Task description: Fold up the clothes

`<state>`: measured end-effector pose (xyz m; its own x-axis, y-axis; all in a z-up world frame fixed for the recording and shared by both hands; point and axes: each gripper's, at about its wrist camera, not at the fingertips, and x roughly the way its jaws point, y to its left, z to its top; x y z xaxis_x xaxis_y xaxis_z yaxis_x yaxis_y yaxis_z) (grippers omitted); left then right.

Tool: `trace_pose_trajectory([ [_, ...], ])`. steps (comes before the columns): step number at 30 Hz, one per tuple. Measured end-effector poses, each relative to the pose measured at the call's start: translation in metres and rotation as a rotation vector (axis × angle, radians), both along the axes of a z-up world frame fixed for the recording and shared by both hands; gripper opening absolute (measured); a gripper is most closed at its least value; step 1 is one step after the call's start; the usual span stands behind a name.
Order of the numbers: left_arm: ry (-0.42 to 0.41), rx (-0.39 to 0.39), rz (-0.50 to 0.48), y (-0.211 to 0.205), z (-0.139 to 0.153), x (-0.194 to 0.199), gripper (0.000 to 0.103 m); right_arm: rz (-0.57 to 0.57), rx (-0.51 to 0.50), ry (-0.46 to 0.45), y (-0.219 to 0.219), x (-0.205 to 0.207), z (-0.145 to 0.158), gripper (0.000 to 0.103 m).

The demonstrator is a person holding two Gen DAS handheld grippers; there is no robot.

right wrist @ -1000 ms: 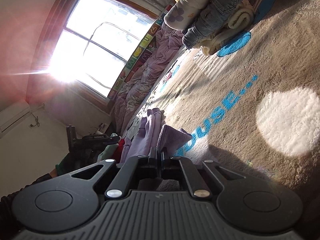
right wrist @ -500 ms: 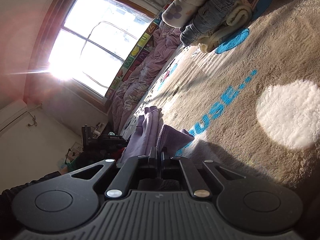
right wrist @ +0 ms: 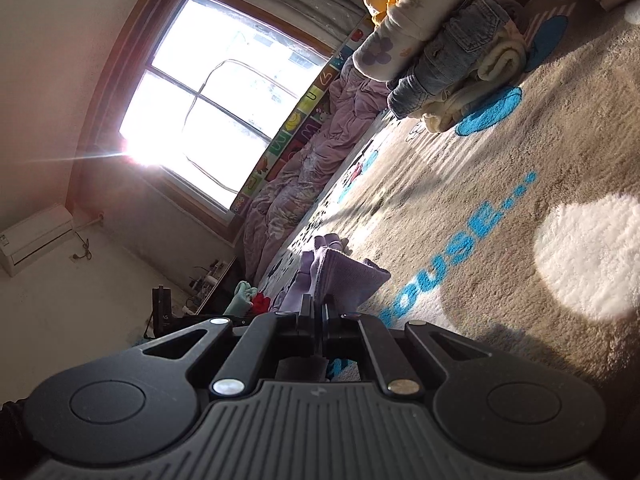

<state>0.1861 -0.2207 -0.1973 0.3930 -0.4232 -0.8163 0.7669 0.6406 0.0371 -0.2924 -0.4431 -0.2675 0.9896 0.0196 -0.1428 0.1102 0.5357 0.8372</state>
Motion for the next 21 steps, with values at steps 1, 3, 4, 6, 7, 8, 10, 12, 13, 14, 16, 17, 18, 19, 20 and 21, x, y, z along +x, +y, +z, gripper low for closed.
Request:
trace_pose_trajectory([
  [1,0.014,0.015,0.003,-0.005,-0.010,0.000,0.014,-0.003,0.002,0.006,0.000,0.000,-0.001,0.006],
  [3,-0.007,0.054,0.006,-0.014,-0.025,-0.006,0.013,-0.005,0.006,0.023,-0.001,0.002,-0.004,0.006],
  [4,-0.033,0.069,-0.001,-0.018,-0.027,-0.010,0.013,-0.004,0.007,0.029,-0.001,0.004,-0.005,0.006],
  [6,-0.017,0.068,0.008,-0.016,-0.020,-0.007,0.012,-0.004,-0.004,0.047,-0.001,0.008,-0.007,0.006],
  [7,-0.004,0.065,0.013,-0.014,-0.015,-0.005,0.013,-0.005,-0.005,0.051,-0.001,0.009,-0.007,0.006],
  [8,-0.010,0.061,0.012,-0.010,-0.009,-0.007,0.013,-0.006,-0.003,0.052,-0.002,0.010,-0.008,0.006],
  [10,-0.033,0.059,-0.004,-0.001,0.005,-0.018,0.014,-0.010,0.009,0.047,-0.002,0.010,-0.009,0.006],
  [12,-0.056,0.061,-0.022,0.008,0.018,-0.030,0.015,-0.013,0.020,0.037,-0.003,0.009,-0.008,0.006],
  [13,-0.061,0.069,-0.045,0.014,0.022,-0.042,0.015,-0.013,0.020,0.027,-0.002,0.008,-0.007,0.006],
  [14,-0.063,0.080,-0.071,0.020,0.025,-0.056,0.015,-0.013,0.019,0.017,-0.001,0.008,-0.005,0.006],
  [16,-0.067,0.101,-0.124,0.032,0.032,-0.084,0.015,-0.015,0.016,-0.003,0.000,0.007,-0.001,0.006],
  [17,-0.069,0.111,-0.151,0.038,0.036,-0.098,0.015,-0.017,0.016,-0.012,-0.001,0.007,0.001,0.006],
  [18,-0.066,0.120,-0.180,0.043,0.037,-0.113,0.015,-0.020,0.015,-0.019,-0.001,0.007,0.002,0.006],
  [19,-0.063,0.125,-0.204,0.048,0.038,-0.125,0.016,-0.022,0.014,-0.025,-0.001,0.007,0.004,0.006],
  [20,-0.067,0.133,-0.230,0.053,0.038,-0.141,0.016,-0.024,0.013,-0.031,-0.001,0.007,0.005,0.006],
  [21,-0.068,0.140,-0.245,0.059,0.039,-0.153,0.016,-0.026,0.011,-0.032,-0.002,0.007,0.006,0.006],
])
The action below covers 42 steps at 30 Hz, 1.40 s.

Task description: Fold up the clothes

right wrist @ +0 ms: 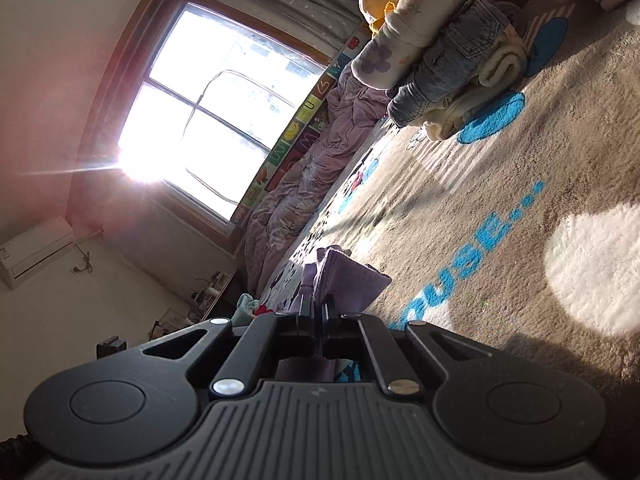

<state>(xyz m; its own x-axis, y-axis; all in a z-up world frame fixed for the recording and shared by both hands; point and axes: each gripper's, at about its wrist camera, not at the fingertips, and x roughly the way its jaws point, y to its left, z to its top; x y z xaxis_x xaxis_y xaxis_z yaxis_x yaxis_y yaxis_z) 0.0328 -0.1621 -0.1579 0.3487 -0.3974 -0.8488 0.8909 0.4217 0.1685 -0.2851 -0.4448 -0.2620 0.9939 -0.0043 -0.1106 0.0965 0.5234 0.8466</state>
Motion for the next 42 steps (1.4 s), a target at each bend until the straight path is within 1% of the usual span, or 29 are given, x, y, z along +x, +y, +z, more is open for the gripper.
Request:
trace_pose_trajectory([
  [4,0.031,0.029,-0.013,0.024,0.002,-0.038,0.016,-0.007,-0.005,0.012,-0.002,0.002,-0.001,0.006],
  [8,0.089,0.089,0.020,0.050,-0.009,-0.066,0.016,-0.015,-0.012,0.013,-0.004,0.005,-0.001,0.006],
  [10,0.126,0.077,0.028,0.058,-0.014,-0.075,0.016,-0.012,-0.013,0.012,-0.005,0.006,-0.001,0.006],
  [12,0.158,0.036,0.046,0.058,-0.019,-0.080,0.016,-0.012,-0.010,0.011,-0.004,0.007,-0.002,0.006],
  [15,0.190,-0.005,0.066,0.047,-0.032,-0.085,0.016,-0.017,-0.011,0.011,-0.003,0.009,-0.002,0.006],
  [19,0.144,0.037,0.061,0.032,-0.059,-0.101,0.015,-0.030,-0.022,0.011,-0.002,0.011,-0.001,0.006],
  [24,0.142,0.051,0.053,0.032,-0.057,-0.101,0.015,-0.038,-0.029,0.024,-0.001,0.010,-0.003,0.006],
  [26,0.115,0.045,0.020,0.034,-0.048,-0.102,0.016,-0.037,-0.029,0.022,-0.001,0.010,-0.002,0.006],
  [27,0.100,0.042,0.002,0.035,-0.044,-0.103,0.020,-0.034,-0.041,0.026,0.000,0.010,0.001,0.006],
  [28,0.085,0.030,-0.008,0.039,-0.037,-0.104,0.030,-0.031,-0.052,0.031,0.000,0.011,0.004,0.006],
  [29,0.070,0.016,-0.015,0.044,-0.030,-0.104,0.037,-0.029,-0.057,0.034,0.001,0.011,0.006,0.006],
  [30,0.054,0.001,-0.022,0.049,-0.024,-0.104,0.051,-0.028,-0.063,0.039,0.001,0.012,0.009,0.006],
  [33,-0.048,0.004,-0.097,0.067,-0.010,-0.112,0.052,-0.024,-0.087,0.056,0.004,0.014,0.018,0.006],
  [35,-0.081,0.005,-0.134,0.076,-0.008,-0.115,0.052,-0.024,-0.085,0.067,0.004,0.016,0.021,0.006],
  [38,-0.078,0.006,-0.181,0.080,-0.014,-0.123,0.054,-0.028,-0.103,0.087,0.006,0.020,0.028,0.006],
  [39,-0.081,0.013,-0.193,0.078,-0.018,-0.128,0.054,-0.031,-0.115,0.094,0.007,0.021,0.031,0.006],
  [42,-0.105,0.055,-0.278,0.071,-0.034,-0.150,0.054,-0.041,-0.162,0.116,0.009,0.024,0.038,0.006],
])
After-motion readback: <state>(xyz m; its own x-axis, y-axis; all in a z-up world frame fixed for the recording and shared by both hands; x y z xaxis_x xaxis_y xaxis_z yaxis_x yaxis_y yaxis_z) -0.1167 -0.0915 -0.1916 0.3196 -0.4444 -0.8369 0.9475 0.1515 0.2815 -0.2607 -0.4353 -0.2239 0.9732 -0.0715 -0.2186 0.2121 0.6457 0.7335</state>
